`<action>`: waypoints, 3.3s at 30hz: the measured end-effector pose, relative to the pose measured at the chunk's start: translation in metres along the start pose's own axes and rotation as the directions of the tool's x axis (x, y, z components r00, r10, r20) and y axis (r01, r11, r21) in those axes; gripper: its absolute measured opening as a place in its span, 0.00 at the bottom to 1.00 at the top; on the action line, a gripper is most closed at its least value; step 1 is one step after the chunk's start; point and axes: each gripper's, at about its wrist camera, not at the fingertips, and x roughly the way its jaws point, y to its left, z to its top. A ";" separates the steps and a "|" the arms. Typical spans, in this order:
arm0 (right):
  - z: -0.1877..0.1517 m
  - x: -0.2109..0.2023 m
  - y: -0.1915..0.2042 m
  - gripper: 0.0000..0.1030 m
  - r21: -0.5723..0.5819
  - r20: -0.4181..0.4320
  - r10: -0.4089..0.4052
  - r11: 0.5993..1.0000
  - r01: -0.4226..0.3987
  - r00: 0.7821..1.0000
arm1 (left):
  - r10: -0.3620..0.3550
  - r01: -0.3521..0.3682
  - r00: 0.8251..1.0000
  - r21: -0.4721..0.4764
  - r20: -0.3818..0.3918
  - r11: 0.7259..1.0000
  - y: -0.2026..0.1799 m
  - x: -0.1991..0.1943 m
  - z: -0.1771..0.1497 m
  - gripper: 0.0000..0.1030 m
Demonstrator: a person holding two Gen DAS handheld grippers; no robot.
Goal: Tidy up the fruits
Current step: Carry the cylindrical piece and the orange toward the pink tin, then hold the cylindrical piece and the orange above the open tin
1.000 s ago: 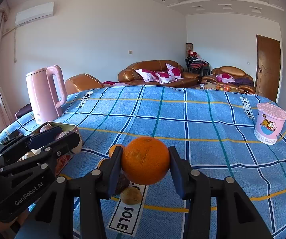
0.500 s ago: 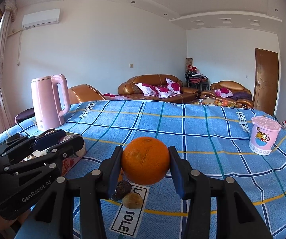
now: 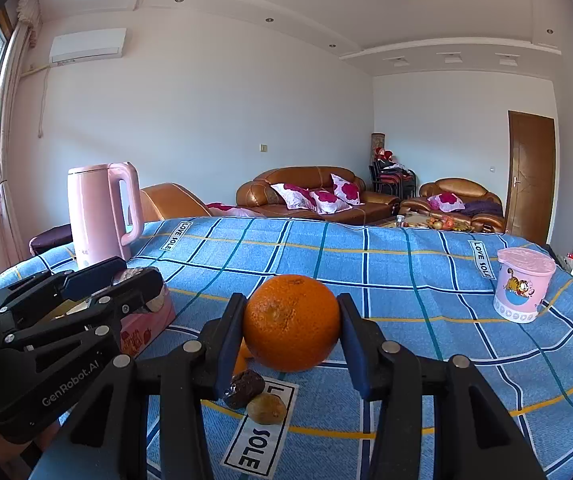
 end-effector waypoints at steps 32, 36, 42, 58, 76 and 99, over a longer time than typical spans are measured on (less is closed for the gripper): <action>0.005 -0.003 0.039 0.46 -0.073 0.052 0.080 0.994 -0.076 0.995 | 0.098 -0.098 0.995 -0.026 0.014 0.995 0.031 -0.017 -0.002 0.39; 0.007 -0.001 0.049 0.46 -0.090 0.049 0.100 0.991 -0.096 0.994 | 0.118 -0.117 0.993 -0.039 0.007 0.992 0.042 -0.020 -0.001 0.39; 0.010 0.003 0.064 0.46 -0.102 0.043 0.131 0.987 -0.126 0.990 | 0.143 -0.143 0.990 -0.052 -0.005 0.988 0.057 -0.024 0.000 0.39; 0.017 0.023 0.107 0.46 -0.128 0.000 0.218 0.968 -0.217 0.976 | 0.219 -0.226 0.973 -0.090 -0.075 0.970 0.100 -0.022 -0.007 0.39; 0.015 0.062 0.146 0.46 -0.141 -0.106 0.275 0.947 -0.288 0.956 | 0.266 -0.288 0.950 -0.133 -0.161 0.948 0.148 -0.009 -0.012 0.39; 0.012 0.093 0.166 0.47 -0.150 -0.206 0.292 0.934 -0.325 0.934 | 0.279 -0.315 0.925 -0.113 -0.256 0.942 0.172 0.013 -0.019 0.39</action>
